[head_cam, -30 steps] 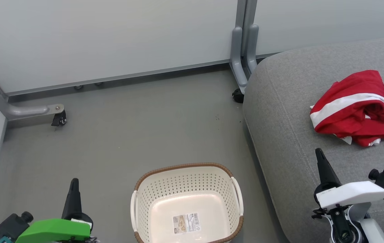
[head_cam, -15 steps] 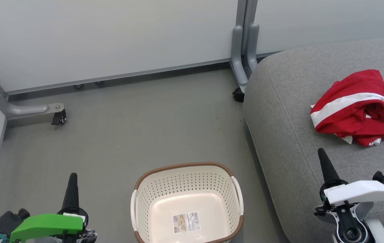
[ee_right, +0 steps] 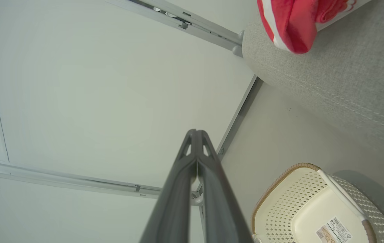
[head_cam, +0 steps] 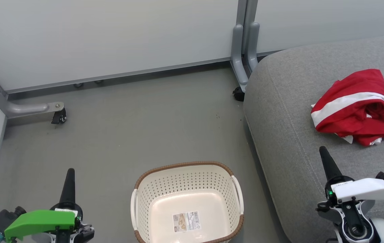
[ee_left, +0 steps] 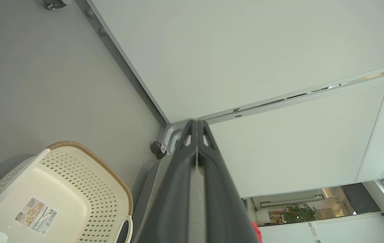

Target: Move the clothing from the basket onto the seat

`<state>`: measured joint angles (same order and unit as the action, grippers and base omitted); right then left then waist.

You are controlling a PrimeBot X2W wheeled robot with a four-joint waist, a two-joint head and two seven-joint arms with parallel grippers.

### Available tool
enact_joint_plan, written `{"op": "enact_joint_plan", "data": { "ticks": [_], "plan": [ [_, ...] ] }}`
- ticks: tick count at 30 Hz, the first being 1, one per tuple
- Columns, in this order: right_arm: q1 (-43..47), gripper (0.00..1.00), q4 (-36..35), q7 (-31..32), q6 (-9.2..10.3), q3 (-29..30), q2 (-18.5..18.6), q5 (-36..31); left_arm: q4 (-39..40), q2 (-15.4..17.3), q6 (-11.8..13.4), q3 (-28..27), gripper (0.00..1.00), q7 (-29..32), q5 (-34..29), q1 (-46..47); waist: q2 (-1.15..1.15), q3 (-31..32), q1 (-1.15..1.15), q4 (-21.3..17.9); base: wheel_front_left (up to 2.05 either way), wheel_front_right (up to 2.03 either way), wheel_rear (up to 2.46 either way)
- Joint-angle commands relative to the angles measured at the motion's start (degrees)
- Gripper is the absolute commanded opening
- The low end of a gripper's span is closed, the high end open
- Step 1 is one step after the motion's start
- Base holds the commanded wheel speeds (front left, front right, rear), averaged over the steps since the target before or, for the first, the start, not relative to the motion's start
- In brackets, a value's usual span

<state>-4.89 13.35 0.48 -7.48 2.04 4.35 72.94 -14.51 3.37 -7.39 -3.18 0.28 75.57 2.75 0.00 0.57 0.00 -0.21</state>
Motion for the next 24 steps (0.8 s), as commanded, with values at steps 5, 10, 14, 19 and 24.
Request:
{"op": "enact_joint_plan", "data": {
  "ticks": [5, 10, 14, 19, 24],
  "plan": [
    [-0.93, 0.0, -0.09, 0.96, -0.04, 0.72, -0.08, 3.41, 0.6, 0.57, -0.12, -0.48, 0.0, 0.88, 3.05, 1.68, 0.0, -0.08, 0.0, 0.02, 0.0, 0.0, 0.0],
    [-1.06, 0.0, 0.02, 1.58, -0.03, 1.19, -0.21, 5.83, 0.59, 0.56, -0.13, -0.8, 0.0, 1.61, 5.25, 2.06, 0.0, -0.17, 0.0, 0.05, 0.0, 0.0, 0.0],
    [-1.17, 0.0, 0.1, 2.11, -0.03, 1.55, -0.3, 7.66, 0.59, 0.54, -0.13, -1.05, 0.0, 2.14, 6.75, 2.21, 0.0, -0.23, 0.0, 0.07, 0.0, 0.0, 0.0],
    [-1.28, 0.0, 0.21, 2.74, -0.03, 1.98, -0.42, 9.96, 0.59, 0.51, -0.14, -1.32, 0.0, 2.75, 8.83, 2.51, 0.0, -0.32, 0.0, 0.09, 0.0, 0.0, 0.0],
    [-1.3, 0.0, 0.31, 3.37, -0.03, 2.33, -0.54, 12.0, 0.59, 0.49, -0.15, -1.57, 0.0, 3.35, 10.58, 2.88, 0.0, -0.4, 0.0, 0.11, 0.0, 0.0, 0.0]
  ]
}}
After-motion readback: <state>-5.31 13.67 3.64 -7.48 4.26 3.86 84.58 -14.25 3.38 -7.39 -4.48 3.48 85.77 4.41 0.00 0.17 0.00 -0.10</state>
